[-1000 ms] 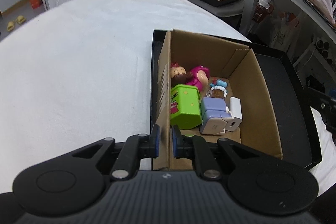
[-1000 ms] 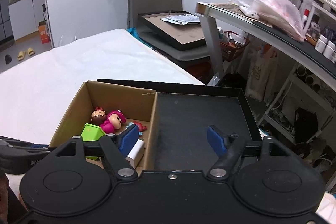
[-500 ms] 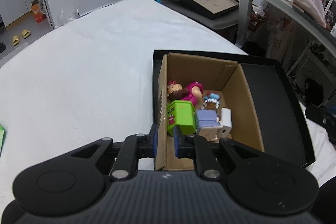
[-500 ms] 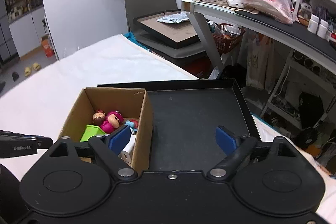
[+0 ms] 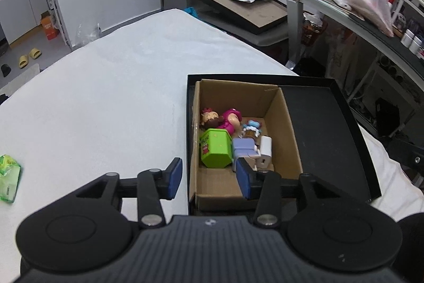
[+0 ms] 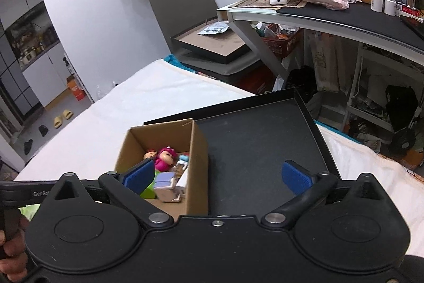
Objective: Organize rigid objects
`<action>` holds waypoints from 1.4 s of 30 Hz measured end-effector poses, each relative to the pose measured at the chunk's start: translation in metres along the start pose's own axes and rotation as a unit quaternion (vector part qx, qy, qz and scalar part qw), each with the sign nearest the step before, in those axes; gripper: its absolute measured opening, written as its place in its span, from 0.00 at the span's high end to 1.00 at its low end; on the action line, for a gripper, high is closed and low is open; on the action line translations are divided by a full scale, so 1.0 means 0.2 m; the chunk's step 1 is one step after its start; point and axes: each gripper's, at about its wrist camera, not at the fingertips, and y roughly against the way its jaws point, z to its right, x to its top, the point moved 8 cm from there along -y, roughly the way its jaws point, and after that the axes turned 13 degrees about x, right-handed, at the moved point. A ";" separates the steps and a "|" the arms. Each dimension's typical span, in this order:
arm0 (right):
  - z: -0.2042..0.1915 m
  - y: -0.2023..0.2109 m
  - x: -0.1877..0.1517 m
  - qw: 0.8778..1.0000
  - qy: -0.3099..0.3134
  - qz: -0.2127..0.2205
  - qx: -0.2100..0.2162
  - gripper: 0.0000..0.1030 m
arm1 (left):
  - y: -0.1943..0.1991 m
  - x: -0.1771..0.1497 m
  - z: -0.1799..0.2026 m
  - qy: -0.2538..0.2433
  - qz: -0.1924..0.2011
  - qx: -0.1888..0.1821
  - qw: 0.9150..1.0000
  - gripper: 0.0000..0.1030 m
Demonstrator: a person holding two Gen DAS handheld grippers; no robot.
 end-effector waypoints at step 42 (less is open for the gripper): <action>-0.21 0.67 -0.13 0.999 0.017 0.039 -0.024 0.00 | 0.83 -0.23 -0.02 0.022 0.085 -0.007 0.996 0.14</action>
